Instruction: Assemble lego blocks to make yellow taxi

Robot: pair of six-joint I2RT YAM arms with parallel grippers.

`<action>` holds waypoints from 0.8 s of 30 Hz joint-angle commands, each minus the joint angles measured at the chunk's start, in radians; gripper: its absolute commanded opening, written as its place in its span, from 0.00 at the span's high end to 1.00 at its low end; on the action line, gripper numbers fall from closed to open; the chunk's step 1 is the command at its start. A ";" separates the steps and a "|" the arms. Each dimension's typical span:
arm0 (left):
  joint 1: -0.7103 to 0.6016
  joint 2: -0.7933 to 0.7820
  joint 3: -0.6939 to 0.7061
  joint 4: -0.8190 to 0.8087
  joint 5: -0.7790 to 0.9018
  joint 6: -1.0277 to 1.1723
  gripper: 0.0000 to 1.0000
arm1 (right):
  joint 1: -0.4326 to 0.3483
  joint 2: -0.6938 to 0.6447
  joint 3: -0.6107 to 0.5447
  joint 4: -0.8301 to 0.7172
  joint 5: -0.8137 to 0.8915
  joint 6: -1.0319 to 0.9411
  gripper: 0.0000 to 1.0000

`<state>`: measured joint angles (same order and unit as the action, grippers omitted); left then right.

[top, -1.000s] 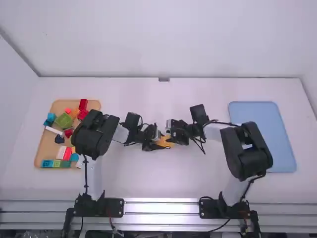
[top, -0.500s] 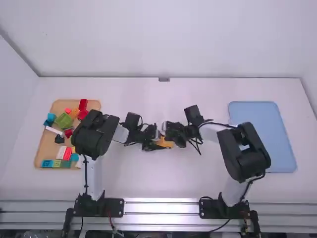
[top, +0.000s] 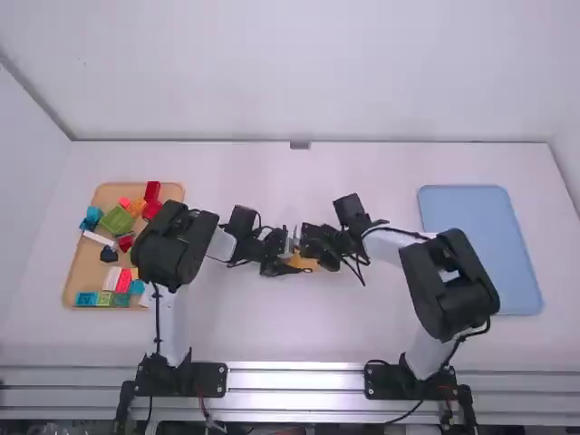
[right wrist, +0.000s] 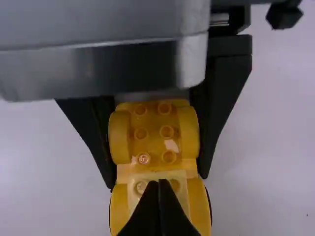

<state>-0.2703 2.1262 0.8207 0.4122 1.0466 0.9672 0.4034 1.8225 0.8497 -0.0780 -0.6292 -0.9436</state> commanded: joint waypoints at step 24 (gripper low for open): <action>-0.003 0.023 -0.012 -0.019 -0.045 -0.035 0.01 | -0.111 -0.171 0.118 -0.039 -0.081 0.181 0.02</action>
<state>-0.2707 2.1265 0.8207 0.4107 1.0550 0.9554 0.2966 1.6707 0.9527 -0.1085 -0.6952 -0.7811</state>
